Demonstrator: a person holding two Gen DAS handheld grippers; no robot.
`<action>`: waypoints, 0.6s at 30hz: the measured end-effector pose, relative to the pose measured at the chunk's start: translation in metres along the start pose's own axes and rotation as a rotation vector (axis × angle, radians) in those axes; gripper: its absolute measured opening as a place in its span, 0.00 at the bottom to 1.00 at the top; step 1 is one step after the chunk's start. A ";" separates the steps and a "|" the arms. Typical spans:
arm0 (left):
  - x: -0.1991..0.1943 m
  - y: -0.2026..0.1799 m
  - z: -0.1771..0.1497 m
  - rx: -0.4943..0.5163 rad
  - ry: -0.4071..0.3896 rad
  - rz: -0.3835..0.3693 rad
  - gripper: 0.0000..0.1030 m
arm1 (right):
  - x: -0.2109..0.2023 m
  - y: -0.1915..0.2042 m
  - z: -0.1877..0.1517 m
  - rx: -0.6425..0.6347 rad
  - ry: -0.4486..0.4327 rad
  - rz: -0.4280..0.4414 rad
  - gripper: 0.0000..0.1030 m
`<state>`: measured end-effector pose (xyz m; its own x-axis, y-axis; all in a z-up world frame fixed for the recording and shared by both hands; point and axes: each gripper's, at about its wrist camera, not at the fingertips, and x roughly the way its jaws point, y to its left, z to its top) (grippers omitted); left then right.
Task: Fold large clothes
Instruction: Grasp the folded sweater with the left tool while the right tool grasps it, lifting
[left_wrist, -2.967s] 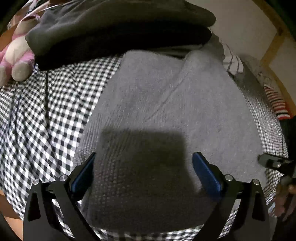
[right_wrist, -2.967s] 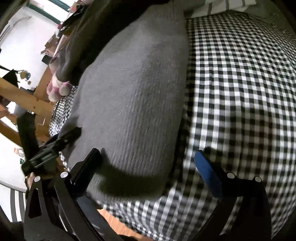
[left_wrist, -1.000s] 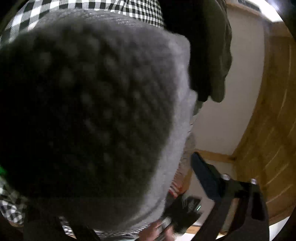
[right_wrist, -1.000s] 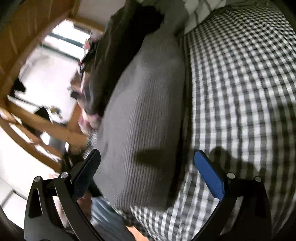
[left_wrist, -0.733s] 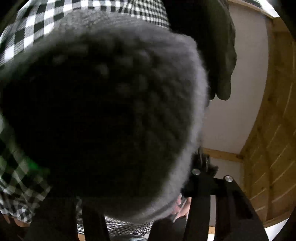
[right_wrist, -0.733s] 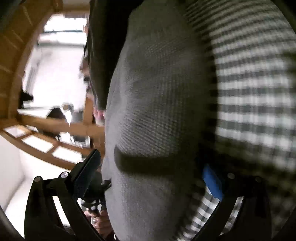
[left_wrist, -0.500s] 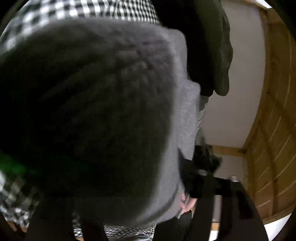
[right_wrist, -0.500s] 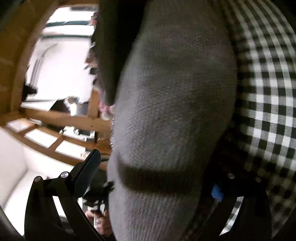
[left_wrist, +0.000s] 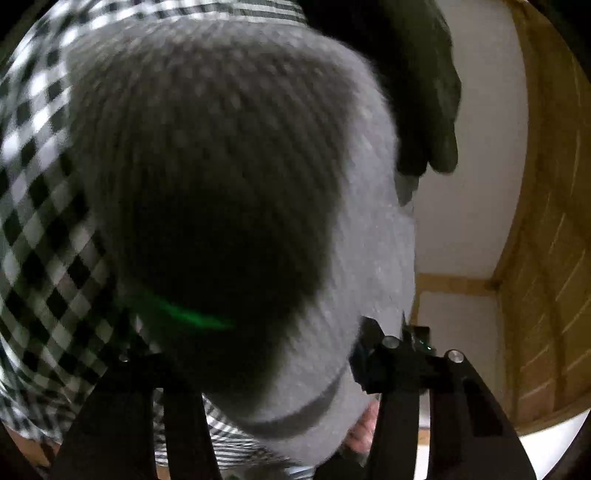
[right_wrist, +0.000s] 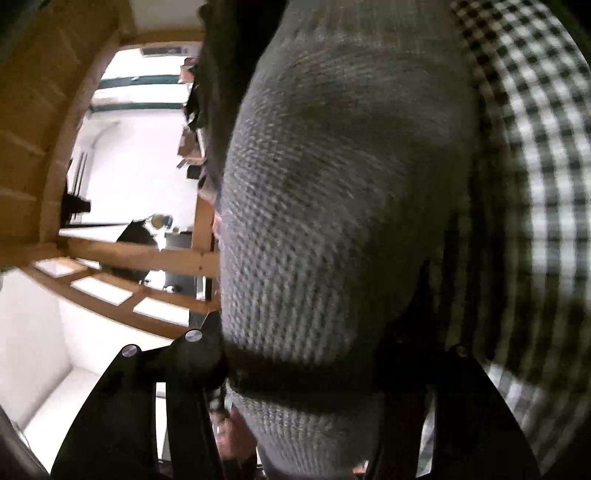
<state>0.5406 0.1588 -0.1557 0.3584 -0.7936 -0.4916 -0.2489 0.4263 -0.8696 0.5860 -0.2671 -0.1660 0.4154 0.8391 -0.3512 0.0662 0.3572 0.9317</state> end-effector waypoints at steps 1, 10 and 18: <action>0.012 -0.009 0.002 0.015 0.020 0.004 0.54 | 0.001 -0.004 0.002 0.010 -0.010 -0.010 0.54; 0.014 -0.027 -0.010 0.090 0.062 -0.020 0.41 | 0.011 -0.002 0.003 0.083 -0.098 0.049 0.49; 0.036 -0.035 -0.001 0.138 0.063 -0.044 0.39 | 0.023 -0.020 -0.016 0.168 -0.171 0.121 0.48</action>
<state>0.5607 0.1152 -0.1431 0.3080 -0.8365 -0.4532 -0.1064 0.4431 -0.8901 0.5795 -0.2488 -0.1941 0.5757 0.7850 -0.2287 0.1505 0.1731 0.9733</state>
